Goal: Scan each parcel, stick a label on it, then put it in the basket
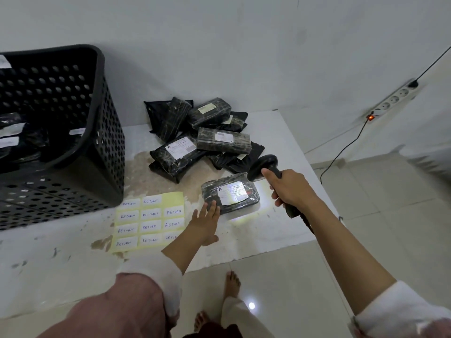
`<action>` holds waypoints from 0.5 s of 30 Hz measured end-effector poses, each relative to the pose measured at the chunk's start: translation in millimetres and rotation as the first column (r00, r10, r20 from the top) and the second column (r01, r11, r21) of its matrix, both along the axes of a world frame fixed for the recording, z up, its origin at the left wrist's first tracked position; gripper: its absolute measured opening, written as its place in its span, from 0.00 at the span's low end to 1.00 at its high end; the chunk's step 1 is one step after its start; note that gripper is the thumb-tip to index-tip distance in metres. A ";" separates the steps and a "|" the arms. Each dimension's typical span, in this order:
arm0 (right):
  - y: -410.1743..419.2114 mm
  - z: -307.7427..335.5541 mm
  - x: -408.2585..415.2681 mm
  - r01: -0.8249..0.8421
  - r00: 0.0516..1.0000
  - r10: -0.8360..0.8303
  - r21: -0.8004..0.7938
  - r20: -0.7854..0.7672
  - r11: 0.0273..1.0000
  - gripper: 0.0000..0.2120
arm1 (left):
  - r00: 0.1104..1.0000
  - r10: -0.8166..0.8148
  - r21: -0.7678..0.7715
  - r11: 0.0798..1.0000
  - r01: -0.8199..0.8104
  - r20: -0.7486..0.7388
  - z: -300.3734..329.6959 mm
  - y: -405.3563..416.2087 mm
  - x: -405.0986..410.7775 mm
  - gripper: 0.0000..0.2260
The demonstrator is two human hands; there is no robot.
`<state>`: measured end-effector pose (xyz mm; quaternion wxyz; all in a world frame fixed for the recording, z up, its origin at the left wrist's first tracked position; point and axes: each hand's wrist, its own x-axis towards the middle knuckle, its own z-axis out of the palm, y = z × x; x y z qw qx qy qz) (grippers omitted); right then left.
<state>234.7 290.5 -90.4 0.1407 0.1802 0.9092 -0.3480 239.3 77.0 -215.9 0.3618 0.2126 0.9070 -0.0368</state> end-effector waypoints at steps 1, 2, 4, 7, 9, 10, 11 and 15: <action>0.2 1.5 1.0 0.003 1.000 -0.003 -0.008 -0.008 1.000 0.28 | 1.000 0.003 -0.004 1.000 -0.003 -0.001 -0.6 0.7 0.4 0.40; 0.6 3.2 2.0 0.004 1.000 -0.005 -0.015 -0.014 1.000 0.28 | 1.000 0.003 -0.007 1.000 -0.003 -0.001 -1.2 1.2 0.4 0.40; 1.3 6.5 4.0 0.006 1.000 -0.007 -0.040 -0.011 0.999 0.28 | 1.000 0.006 -0.004 1.000 -0.006 0.000 -2.2 0.8 -0.1 0.40; 2.3 10.0 7.1 0.013 1.000 -0.012 -0.096 0.014 0.995 0.27 | 1.000 0.017 0.011 1.000 -0.017 0.000 -2.5 -0.8 -0.8 0.40; 2.2 11.3 8.5 0.017 1.000 -0.016 -0.116 0.015 0.993 0.27 | 1.000 0.020 0.013 1.000 -0.020 0.003 -2.4 -1.0 -1.0 0.40; 2.0 11.6 9.1 0.016 1.000 -0.015 -0.120 0.009 0.993 0.27 | 1.000 0.021 0.012 1.000 -0.021 0.002 -2.5 -0.5 -0.7 0.40; 1.5 12.0 9.2 0.013 1.000 -0.013 -0.122 0.004 0.992 0.27 | 1.000 0.021 0.010 1.000 -0.021 0.001 -2.6 0.1 -0.4 0.40; 0.1 13.2 8.6 -0.002 1.000 0.002 -0.124 0.001 0.992 0.28 | 1.000 0.022 0.009 1.000 -0.022 0.004 -1.0 1.8 -0.6 0.39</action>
